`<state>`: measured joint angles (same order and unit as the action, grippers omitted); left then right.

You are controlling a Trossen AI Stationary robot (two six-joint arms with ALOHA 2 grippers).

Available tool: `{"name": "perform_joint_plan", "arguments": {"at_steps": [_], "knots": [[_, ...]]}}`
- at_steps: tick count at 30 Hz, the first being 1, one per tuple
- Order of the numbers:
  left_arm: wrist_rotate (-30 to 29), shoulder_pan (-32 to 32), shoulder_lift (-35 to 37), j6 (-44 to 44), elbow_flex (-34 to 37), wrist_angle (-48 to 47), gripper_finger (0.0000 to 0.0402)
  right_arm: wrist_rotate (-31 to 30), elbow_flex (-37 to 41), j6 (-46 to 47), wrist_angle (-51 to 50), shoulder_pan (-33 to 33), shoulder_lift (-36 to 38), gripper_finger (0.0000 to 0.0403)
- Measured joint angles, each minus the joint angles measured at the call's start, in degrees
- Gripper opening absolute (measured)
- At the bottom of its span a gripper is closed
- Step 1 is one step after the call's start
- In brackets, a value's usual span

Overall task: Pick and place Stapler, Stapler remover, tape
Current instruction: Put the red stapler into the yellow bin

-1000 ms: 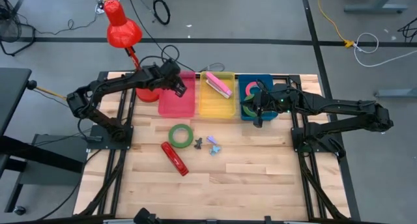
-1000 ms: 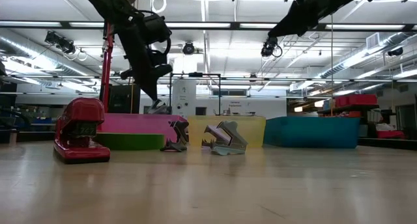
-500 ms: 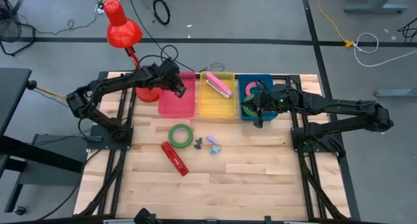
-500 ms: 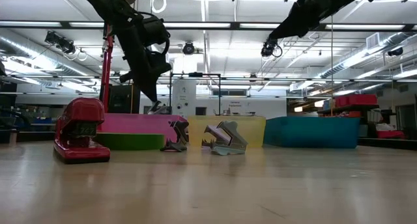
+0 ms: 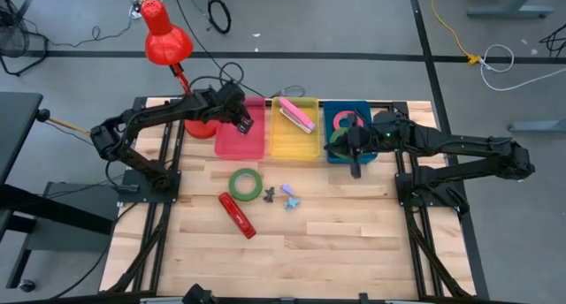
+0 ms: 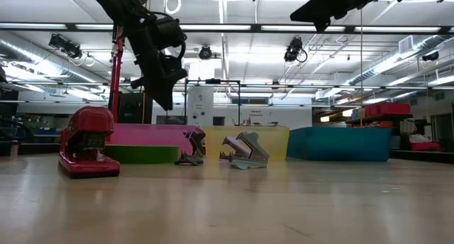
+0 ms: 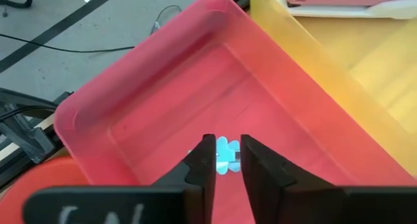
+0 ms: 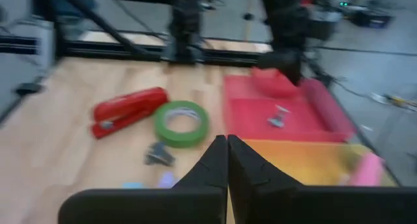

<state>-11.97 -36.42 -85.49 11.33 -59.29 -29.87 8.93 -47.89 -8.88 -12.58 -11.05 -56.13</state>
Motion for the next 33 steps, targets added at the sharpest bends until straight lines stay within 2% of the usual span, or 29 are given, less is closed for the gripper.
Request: {"name": "perform_joint_plan", "arguments": {"at_steps": [3, 7, 11, 17, 26, 33], "knots": [[0.08, 0.08, 0.00, -0.44, 0.00, 0.13, 0.0101, 0.55, 0.44, 0.51, 0.87, 0.02, 0.61, 0.0002], [0.07, 0.06, 0.00, -0.43, 0.00, 0.11, 0.0127, -2.47, 6.28, 2.60, 7.15, -0.02, 4.45, 0.0001], [0.07, 0.08, 0.00, -0.61, 0.00, 0.16, 0.0147, -1.65, 12.77, 6.05, 14.84, 0.12, 9.77, 0.0001], [0.00, 0.06, 0.00, -0.63, 0.00, 1.80, 0.0165, -1.63, 18.38, 9.22, 23.50, 2.30, 14.55, 0.0001], [0.02, 0.06, 0.00, -1.15, 0.00, 3.47, 0.0168, -16.14, 27.49, 9.07, 34.44, 9.15, 15.70, 0.0000], [0.43, 0.06, 0.00, -1.96, 0.00, 3.52, 0.0168, -19.40, 28.76, 12.36, 32.70, 12.61, 17.11, 0.0000]]}}
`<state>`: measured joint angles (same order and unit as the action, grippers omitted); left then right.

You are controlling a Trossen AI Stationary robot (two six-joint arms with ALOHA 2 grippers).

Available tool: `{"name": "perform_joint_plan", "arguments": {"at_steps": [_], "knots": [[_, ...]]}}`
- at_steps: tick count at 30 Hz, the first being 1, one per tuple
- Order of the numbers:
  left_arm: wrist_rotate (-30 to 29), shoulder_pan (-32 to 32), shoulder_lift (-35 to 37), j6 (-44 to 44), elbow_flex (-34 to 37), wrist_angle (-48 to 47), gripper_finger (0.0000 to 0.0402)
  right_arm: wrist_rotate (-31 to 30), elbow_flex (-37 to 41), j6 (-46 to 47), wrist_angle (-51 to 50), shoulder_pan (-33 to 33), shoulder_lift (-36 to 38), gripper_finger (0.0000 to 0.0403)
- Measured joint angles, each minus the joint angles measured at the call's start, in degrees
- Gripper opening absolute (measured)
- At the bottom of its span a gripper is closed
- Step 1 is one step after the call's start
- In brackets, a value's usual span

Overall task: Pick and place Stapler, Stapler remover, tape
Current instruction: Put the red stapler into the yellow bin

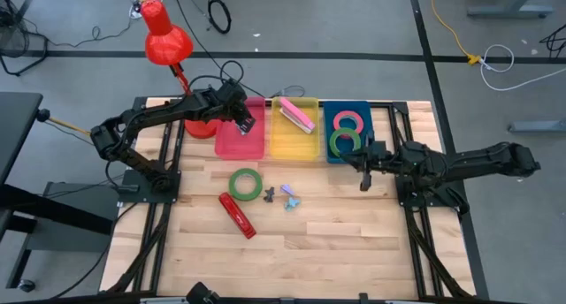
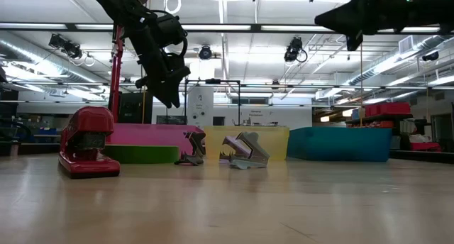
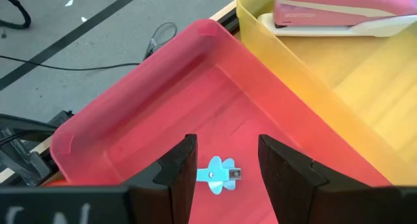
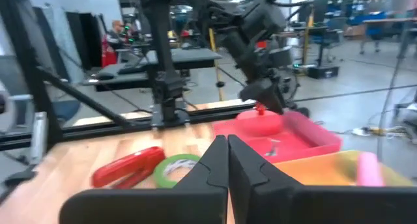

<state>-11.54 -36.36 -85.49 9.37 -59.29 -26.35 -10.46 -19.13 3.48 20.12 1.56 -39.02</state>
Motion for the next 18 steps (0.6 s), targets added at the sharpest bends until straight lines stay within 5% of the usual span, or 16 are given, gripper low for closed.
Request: {"name": "perform_joint_plan", "arguments": {"at_steps": [10, 18], "knots": [[0.01, 0.00, 0.00, -0.15, 0.00, 0.39, 0.0168, 1.01, 14.31, 0.38, 20.02, 5.83, 2.34, 0.0000], [0.34, 0.00, 0.00, -0.15, 0.00, 0.39, 0.0168, -3.40, 18.04, -1.96, 19.53, 7.27, 7.44, 0.0000]]}}
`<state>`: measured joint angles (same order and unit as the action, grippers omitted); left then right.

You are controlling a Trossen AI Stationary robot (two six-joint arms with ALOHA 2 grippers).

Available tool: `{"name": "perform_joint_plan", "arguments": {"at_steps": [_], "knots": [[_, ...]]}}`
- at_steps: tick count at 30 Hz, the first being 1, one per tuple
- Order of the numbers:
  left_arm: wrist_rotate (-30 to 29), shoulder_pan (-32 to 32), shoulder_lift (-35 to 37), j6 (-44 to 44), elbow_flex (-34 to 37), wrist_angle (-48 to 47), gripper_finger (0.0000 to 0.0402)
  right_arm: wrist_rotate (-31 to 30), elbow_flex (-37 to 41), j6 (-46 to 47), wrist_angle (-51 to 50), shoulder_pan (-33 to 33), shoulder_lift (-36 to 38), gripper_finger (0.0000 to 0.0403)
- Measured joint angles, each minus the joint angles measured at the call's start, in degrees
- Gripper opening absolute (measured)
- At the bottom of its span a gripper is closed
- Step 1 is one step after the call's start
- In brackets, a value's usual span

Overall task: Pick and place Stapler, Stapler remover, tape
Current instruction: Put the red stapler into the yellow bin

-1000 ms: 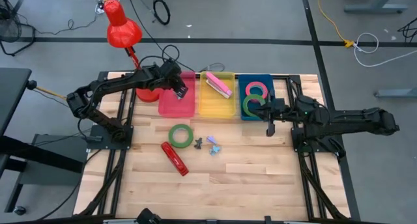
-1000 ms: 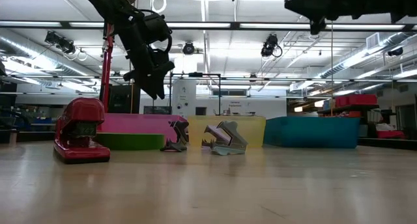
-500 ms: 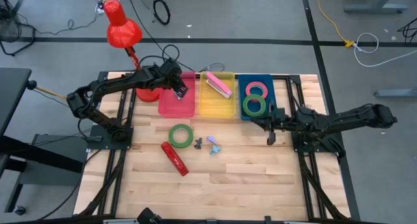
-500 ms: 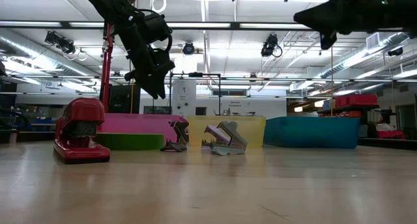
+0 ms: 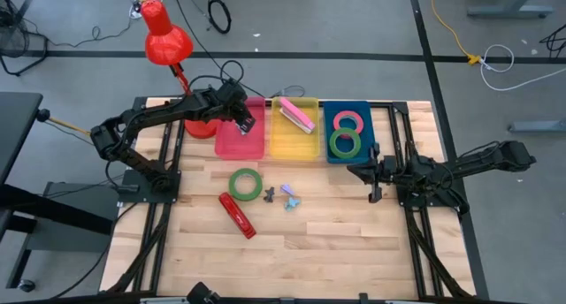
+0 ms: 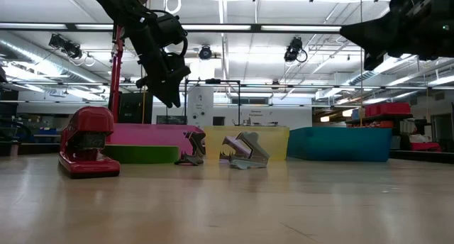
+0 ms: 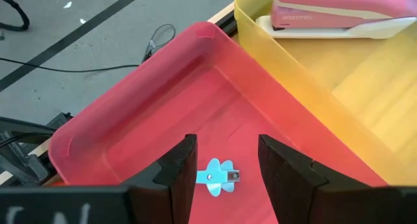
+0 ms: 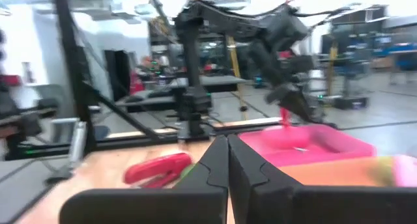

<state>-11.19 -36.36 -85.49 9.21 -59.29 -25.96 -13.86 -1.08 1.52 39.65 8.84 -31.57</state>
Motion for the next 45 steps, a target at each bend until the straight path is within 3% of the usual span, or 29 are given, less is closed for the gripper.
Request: {"name": "perform_joint_plan", "arguments": {"at_steps": [16, 30, 37, 41, 45], "knots": [[0.56, 0.02, 0.00, 0.02, 0.00, 0.00, 0.0168, -3.00, 0.04, -2.46, -12.19, 0.05, 10.08, 0.0000], [0.56, 0.00, 0.00, 0.02, 0.00, -0.02, 0.0168, 4.93, 0.04, -3.50, -21.07, 0.03, 16.37, 0.0000], [0.56, 0.00, 0.00, 0.02, 0.00, 0.00, 0.0168, 3.48, -0.19, -3.06, -26.51, -0.19, 20.71, 0.0000], [0.56, 0.01, 0.00, 0.04, 0.00, 0.00, 0.0168, 1.09, -3.99, -2.27, -37.35, -0.26, 22.96, 0.0000], [0.54, 0.00, 0.00, 0.05, 0.02, 0.31, 0.0168, 0.80, -6.10, -2.41, -39.48, -0.28, 24.73, 0.0000]]}}
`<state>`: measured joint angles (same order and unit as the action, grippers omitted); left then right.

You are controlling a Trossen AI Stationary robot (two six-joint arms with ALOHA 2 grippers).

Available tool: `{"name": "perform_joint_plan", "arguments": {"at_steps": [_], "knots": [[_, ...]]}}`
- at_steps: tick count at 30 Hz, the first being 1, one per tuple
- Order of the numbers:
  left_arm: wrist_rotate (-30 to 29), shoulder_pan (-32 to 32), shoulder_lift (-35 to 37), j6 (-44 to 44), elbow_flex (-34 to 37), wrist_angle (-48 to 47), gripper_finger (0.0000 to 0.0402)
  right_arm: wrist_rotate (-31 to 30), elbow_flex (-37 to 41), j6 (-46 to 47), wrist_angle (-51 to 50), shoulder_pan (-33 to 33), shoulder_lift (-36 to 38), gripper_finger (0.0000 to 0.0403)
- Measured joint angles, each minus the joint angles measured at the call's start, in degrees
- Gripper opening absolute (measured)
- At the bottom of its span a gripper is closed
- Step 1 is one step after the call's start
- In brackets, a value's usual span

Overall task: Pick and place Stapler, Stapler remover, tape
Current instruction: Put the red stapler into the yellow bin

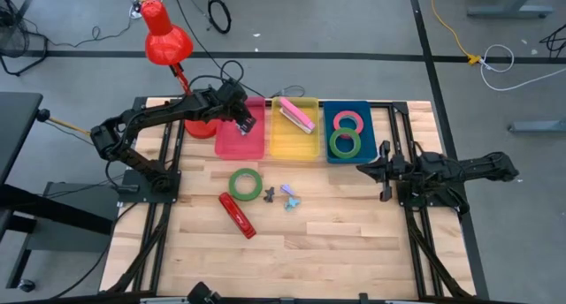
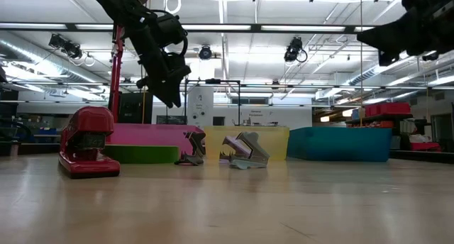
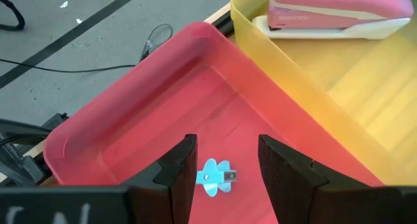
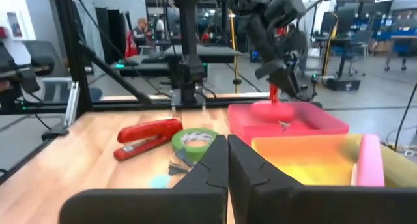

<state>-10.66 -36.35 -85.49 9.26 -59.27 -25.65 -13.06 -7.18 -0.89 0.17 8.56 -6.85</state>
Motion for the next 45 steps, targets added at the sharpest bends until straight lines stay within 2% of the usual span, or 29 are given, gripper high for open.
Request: {"name": "perform_joint_plan", "arguments": {"at_steps": [11, 15, 23, 32, 40, 45], "knots": [[0.03, 0.01, 0.00, 0.14, 0.00, 2.62, 0.0167, 0.73, 0.02, -0.80, -1.85, 0.00, 1.97, 0.0000], [1.66, 0.01, 0.00, 0.13, 0.00, 2.60, 0.0168, 0.98, 0.04, -1.54, -3.15, 0.00, 3.66, 0.0000], [1.73, 0.02, 0.00, 0.04, 0.00, 2.69, 0.0167, 2.75, 0.35, 0.87, -2.88, 0.02, 4.72, 0.0000], [1.75, 0.00, 0.00, 0.02, 0.00, 2.69, 0.0167, 6.91, 0.75, 2.99, 0.92, 0.02, 4.69, 0.0000], [1.75, 0.00, 0.00, 0.01, 0.00, 2.69, 0.0167, 13.34, 6.33, 3.63, 10.49, 0.02, 4.69, 0.0000], [1.77, 0.00, 0.00, 0.02, 0.00, 2.69, 0.0167, 13.98, 6.36, 3.41, 9.74, 0.02, 4.67, 0.0000]]}}
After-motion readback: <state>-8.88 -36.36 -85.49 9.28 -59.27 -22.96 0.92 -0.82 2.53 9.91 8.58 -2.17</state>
